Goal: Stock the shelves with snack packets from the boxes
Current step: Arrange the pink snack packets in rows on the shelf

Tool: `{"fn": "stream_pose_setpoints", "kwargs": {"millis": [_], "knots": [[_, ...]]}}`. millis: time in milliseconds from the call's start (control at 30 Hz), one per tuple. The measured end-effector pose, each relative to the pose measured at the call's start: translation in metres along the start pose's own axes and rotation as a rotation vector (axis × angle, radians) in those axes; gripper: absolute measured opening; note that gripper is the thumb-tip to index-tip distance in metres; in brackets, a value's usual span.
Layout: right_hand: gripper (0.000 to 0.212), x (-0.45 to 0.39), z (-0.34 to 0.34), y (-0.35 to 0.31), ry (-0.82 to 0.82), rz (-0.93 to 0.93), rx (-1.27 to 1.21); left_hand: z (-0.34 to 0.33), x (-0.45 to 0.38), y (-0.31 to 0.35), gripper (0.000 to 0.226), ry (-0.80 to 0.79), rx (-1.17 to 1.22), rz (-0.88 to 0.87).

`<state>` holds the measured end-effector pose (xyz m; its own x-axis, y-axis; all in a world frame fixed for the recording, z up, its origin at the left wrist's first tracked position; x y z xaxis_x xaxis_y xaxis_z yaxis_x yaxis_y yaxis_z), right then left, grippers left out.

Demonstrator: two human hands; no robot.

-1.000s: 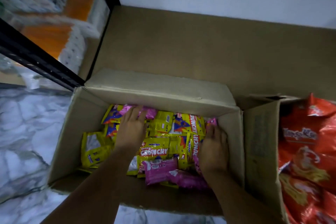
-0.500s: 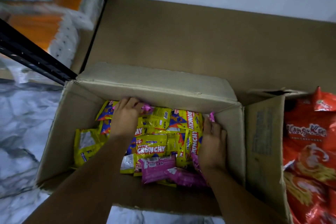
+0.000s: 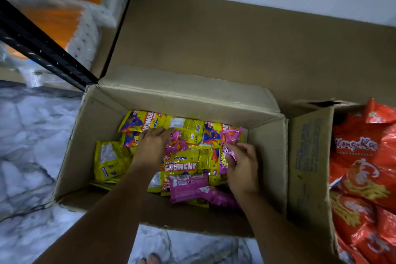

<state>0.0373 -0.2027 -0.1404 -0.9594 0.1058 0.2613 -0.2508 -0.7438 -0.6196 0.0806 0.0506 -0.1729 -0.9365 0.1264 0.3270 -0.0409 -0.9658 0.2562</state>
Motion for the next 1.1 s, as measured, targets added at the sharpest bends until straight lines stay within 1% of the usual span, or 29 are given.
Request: {"fn": "stream_pose_setpoints", "kwargs": {"millis": [33,100,167,200,267,300,367,433,500,567,633,700,733,833,967,1033,1100], "knots": [[0.037,-0.003,-0.003,0.003,-0.026,-0.022,0.012,-0.001,0.000,-0.003,0.042,0.009,0.070,0.046],[0.038,-0.007,-0.009,0.007,-0.091,-0.052,0.051,-0.006,-0.002,-0.012,0.026,0.042,0.204,0.121],[0.040,-0.009,-0.011,0.010,-0.138,-0.058,0.093,-0.011,-0.003,-0.014,0.017,0.044,0.197,0.107],[0.041,-0.011,-0.011,0.010,-0.159,-0.058,0.099,-0.014,-0.001,-0.014,0.019,0.043,0.165,0.071],[0.044,-0.014,-0.010,0.009,-0.201,-0.034,0.104,-0.017,0.003,-0.013,0.040,0.044,0.110,-0.006],[0.046,-0.016,-0.009,0.007,-0.233,-0.006,0.152,-0.015,0.006,-0.013,0.051,0.052,0.097,-0.031],[0.054,-0.018,-0.009,0.001,-0.276,0.089,0.401,-0.012,0.012,-0.015,0.062,0.067,0.095,-0.062],[0.059,-0.021,-0.009,-0.006,-0.298,0.227,0.660,-0.012,0.016,-0.017,0.065,0.059,0.097,-0.067],[0.053,-0.028,-0.012,-0.013,-0.319,0.348,0.786,-0.015,0.015,-0.020,0.064,0.018,0.123,-0.053],[0.043,-0.034,-0.020,-0.020,-0.365,0.497,0.834,-0.016,0.013,-0.021,0.062,0.004,0.146,-0.051],[0.037,-0.037,-0.032,-0.025,-0.497,0.591,0.838,-0.016,0.014,-0.021,0.063,0.000,0.132,-0.070],[0.036,-0.037,-0.040,-0.026,-0.621,0.585,0.832,-0.016,0.015,-0.021,0.068,-0.018,0.098,-0.092],[0.037,-0.038,-0.040,-0.024,-0.634,0.558,0.823,-0.016,0.016,-0.021,0.070,-0.035,0.096,-0.093],[0.049,-0.031,-0.026,-0.033,-0.552,0.532,0.796,-0.009,0.021,-0.017,0.068,-0.025,0.123,-0.101],[0.076,-0.015,0.011,-0.050,-0.391,0.489,0.732,0.028,0.038,-0.004,0.064,0.029,0.166,-0.089],[0.078,-0.003,0.040,-0.070,-0.318,0.490,0.699,0.060,0.050,0.008,0.061,0.054,0.187,-0.098],[0.075,0.008,0.074,-0.092,-0.234,0.515,0.676,0.100,0.061,0.024,0.061,0.087,0.201,-0.116]]}}
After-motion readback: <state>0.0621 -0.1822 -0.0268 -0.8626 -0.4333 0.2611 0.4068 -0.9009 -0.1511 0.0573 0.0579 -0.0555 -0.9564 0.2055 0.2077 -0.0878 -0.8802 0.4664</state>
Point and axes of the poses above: each hand's wrist, its own x-axis away from the middle knuckle, its own z-axis out of the back of the hand, y = z × x, the point moved 8 cm from there along -x, towards the middle knuckle, and after that the axes turned 7 degrees about -y, right-handed, at the moved point
